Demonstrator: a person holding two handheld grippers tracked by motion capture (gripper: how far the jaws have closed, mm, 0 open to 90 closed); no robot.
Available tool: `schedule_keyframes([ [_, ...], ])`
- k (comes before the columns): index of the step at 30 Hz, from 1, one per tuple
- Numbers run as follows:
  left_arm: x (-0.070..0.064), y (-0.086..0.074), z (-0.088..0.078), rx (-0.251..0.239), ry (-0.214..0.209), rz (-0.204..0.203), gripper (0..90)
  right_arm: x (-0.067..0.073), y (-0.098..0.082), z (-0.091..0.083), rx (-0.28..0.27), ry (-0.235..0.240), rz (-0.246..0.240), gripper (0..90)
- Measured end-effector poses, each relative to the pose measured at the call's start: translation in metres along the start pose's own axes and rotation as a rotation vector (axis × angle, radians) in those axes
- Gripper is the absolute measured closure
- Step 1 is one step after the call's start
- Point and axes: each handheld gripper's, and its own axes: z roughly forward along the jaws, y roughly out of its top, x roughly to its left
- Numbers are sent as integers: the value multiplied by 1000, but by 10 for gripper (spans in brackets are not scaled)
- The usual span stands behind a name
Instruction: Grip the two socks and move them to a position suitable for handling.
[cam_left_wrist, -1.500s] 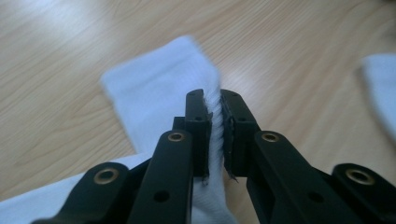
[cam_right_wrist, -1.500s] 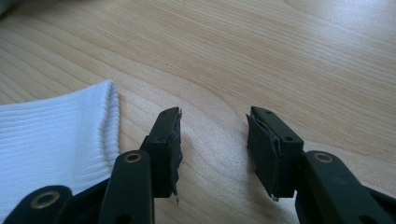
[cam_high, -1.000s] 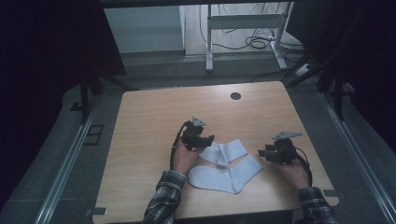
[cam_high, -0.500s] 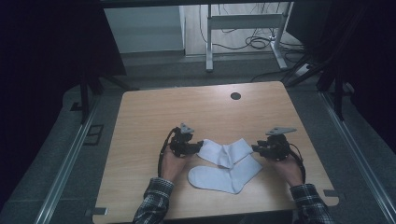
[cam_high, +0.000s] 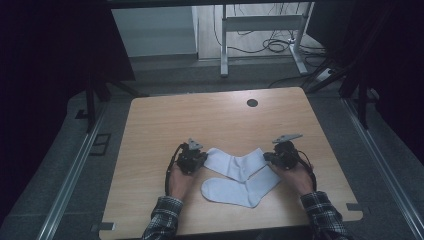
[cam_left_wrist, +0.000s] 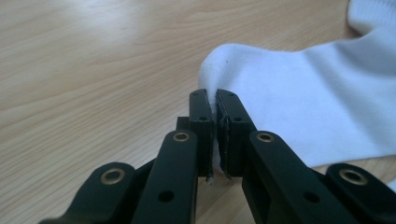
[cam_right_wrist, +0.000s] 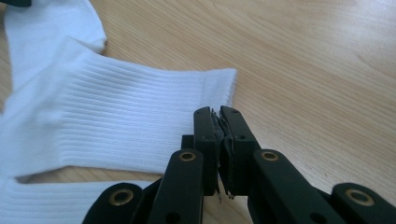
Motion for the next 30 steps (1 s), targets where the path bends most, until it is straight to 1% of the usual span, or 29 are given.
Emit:
schedule_keyframes([
  [1, 2, -1, -4, -7, 1, -9, 851, 1, 1, -1, -7, 4, -4, 851],
  [4, 8, -4, -11, -14, 13, -25, 851, 3, 2, 0, -3, 0, -10, 858],
  [7, 11, -7, -21, -32, 9, -48, 851, 6, 5, -1, -17, 7, -17, 863],
  [10, 10, -6, -33, -46, 4, -48, 851, 8, 10, -10, -43, 15, -25, 865],
  [13, 5, -3, -49, -64, 1, -30, 851, 11, 15, -24, -77, 26, -27, 865],
  [18, -12, 1, -79, -100, -10, -1, 849, 19, 19, -52, -111, 33, -54, 865],
  [20, -20, -1, -90, -109, -21, 6, 848, 23, 18, -62, -118, 39, -65, 865],
  [22, -31, -6, -100, -115, -33, 15, 844, 27, 15, -72, -117, 41, -80, 864],
  [24, -38, -11, -105, -116, -44, 21, 842, 32, 10, -79, -112, 50, -93, 863],
  [26, -49, -20, -110, -110, -56, 30, 837, 36, 4, -85, -102, 54, -104, 863],
  [28, -58, -30, -112, -105, -68, 32, 836, 39, -2, -87, -85, 60, -115, 863],
  [30, -65, -38, -111, -98, -64, 42, 834, 41, -9, -87, -61, 58, -125, 861],
])
